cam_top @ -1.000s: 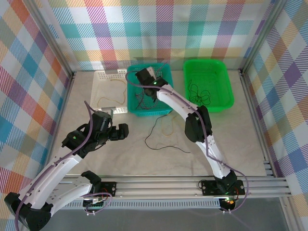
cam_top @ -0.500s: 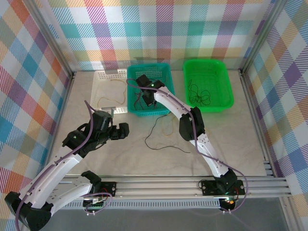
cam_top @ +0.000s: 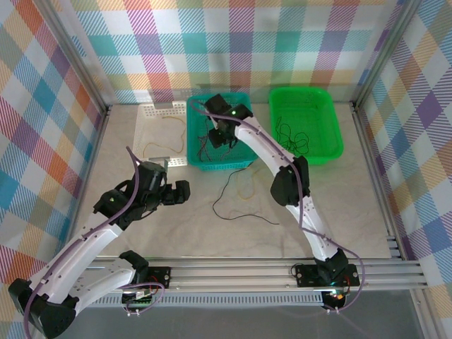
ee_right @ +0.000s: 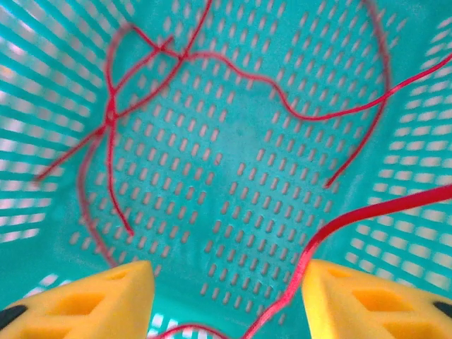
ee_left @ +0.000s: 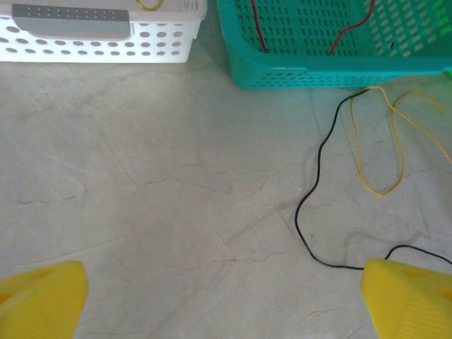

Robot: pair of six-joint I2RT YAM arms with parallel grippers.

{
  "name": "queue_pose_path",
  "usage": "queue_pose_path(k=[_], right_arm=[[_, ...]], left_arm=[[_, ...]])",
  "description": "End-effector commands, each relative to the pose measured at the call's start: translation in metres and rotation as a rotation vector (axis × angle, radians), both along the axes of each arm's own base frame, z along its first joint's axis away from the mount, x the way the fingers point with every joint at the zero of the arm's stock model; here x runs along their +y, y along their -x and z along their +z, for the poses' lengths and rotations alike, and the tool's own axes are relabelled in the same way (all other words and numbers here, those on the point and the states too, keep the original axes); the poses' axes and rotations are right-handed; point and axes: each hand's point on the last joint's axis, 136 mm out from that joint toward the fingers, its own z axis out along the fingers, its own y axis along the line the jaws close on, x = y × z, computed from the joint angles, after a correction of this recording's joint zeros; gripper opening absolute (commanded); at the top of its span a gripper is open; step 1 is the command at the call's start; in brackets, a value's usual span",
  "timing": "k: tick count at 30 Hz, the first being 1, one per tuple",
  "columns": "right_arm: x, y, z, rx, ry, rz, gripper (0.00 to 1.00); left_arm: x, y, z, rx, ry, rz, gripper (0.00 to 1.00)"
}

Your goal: Untangle the cables

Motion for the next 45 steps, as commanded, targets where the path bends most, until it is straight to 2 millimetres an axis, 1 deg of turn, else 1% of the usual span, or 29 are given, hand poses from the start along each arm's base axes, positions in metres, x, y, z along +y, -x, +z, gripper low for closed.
queue_pose_path(k=[1,3,9,11,13,15,21,24,26,28,31,33,37,38,42,45], right_arm=[[-0.005,0.015,0.075,-0.086,-0.077,0.018,0.62],[-0.005,0.021,0.088,-0.091,-0.107,0.031,0.65],[-0.003,0.043,0.104,-0.032,-0.190,0.053,0.65],[-0.003,0.051,0.107,-0.014,-0.209,0.058,0.65],[-0.009,0.057,0.106,0.001,-0.204,0.050,0.65],[-0.018,0.059,0.096,0.004,-0.166,0.038,0.65],[-0.067,0.049,0.042,0.074,-0.009,-0.112,0.63],[-0.090,0.037,0.022,0.085,0.006,-0.193,0.63],[-0.099,0.030,0.012,0.091,-0.003,-0.224,0.62],[-0.105,0.022,0.007,0.079,-0.015,-0.247,0.62],[-0.105,0.013,0.004,0.072,-0.096,-0.261,0.62],[-0.104,0.006,0.006,0.068,-0.187,-0.274,0.63],[-0.109,-0.010,0.012,0.067,-0.363,-0.342,0.63],[-0.112,-0.013,0.012,0.068,-0.388,-0.361,0.63],[-0.110,-0.025,0.008,0.085,-0.481,-0.393,0.62],[-0.112,-0.033,0.002,0.079,-0.520,-0.417,0.62]], left_arm=[[-0.004,0.002,-0.003,0.020,0.003,-0.019,0.98],[-0.006,0.002,-0.005,0.031,0.004,-0.023,0.98],[-0.008,0.004,-0.009,0.043,0.011,-0.026,0.98],[-0.008,0.004,-0.010,0.046,0.012,-0.028,0.99],[-0.009,0.005,-0.011,0.050,0.015,-0.030,0.99],[-0.011,0.006,-0.011,0.049,0.016,-0.035,0.98],[-0.012,0.007,-0.009,0.043,0.018,-0.041,0.98],[-0.014,0.008,-0.010,0.046,0.019,-0.049,0.98],[-0.014,0.008,-0.010,0.045,0.019,-0.050,0.98],[-0.015,0.008,-0.011,0.047,0.020,-0.054,0.98],[-0.016,0.008,-0.012,0.048,0.019,-0.057,0.98],[-0.016,0.008,-0.012,0.048,0.018,-0.055,0.99],[-0.016,0.008,-0.012,0.049,0.018,-0.056,0.98],[-0.016,0.007,-0.013,0.050,0.016,-0.054,0.98],[-0.017,0.006,-0.013,0.051,0.013,-0.055,0.98],[-0.016,0.006,-0.012,0.051,0.011,-0.054,0.98]])
